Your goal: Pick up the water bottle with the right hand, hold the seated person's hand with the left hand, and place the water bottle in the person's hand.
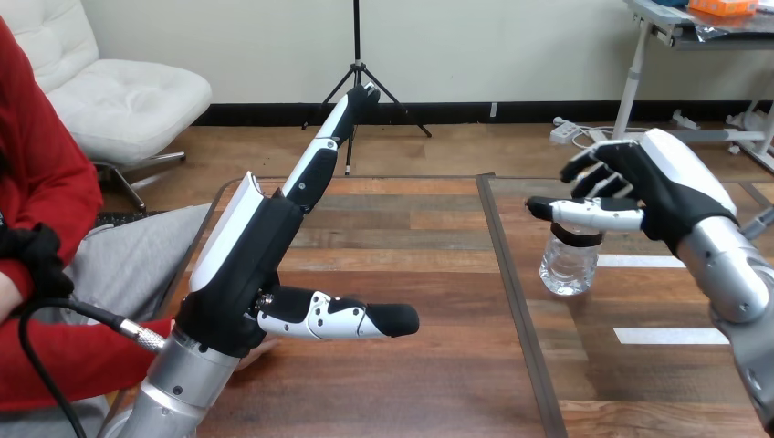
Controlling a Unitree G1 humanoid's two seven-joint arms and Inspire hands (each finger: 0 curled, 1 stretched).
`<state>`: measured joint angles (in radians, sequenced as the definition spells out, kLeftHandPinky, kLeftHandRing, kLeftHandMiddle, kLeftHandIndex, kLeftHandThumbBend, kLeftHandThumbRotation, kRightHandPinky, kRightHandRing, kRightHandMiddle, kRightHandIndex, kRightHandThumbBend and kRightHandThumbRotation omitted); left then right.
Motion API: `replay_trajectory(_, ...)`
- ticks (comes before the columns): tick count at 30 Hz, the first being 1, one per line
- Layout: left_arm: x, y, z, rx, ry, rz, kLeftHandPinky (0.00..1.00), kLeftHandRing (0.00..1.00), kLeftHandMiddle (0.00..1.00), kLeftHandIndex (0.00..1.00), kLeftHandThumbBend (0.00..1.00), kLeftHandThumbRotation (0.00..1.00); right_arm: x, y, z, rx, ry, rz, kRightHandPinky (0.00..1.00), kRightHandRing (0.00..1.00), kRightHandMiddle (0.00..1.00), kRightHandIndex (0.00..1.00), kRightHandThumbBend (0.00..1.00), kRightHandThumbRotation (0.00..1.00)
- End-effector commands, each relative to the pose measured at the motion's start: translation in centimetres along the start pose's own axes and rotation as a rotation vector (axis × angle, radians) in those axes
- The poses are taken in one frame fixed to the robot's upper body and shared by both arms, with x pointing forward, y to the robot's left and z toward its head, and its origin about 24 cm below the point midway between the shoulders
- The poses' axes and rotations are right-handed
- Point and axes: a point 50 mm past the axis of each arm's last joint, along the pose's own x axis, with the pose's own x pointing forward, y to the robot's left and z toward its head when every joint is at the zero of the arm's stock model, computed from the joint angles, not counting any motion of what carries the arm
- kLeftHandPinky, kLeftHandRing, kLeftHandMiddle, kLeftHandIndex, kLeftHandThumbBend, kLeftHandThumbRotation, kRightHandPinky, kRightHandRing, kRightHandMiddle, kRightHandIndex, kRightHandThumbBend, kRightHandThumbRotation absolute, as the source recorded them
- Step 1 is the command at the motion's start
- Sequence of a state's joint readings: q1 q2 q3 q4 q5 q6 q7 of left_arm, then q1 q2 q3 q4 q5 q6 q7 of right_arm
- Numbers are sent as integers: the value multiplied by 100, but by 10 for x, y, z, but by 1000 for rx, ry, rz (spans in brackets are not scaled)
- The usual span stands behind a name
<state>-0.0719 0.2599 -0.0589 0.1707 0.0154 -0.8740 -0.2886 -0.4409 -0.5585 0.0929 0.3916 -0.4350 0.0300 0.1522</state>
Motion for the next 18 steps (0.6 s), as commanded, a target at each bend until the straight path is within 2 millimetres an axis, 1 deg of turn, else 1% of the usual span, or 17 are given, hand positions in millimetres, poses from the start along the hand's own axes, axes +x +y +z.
replay_trajectory(1, 22, 11, 3, 32, -74, 8, 100, 100, 100, 100, 100, 53, -24, -83, 48, -105, -163, -220, 51, 59, 62, 66, 98, 67)
replay_trajectory(11, 24, 12, 2, 24, -67, 1, 100, 100, 100, 100, 100, 52, -39, -96, 56, -128, -169, -226, 52, 59, 62, 66, 99, 71)
replay_trajectory(18, 25, 12, 1, 24, -60, -4, 100, 100, 100, 100, 100, 51, -51, -105, 63, -134, -176, -249, 52, 59, 62, 66, 100, 70)
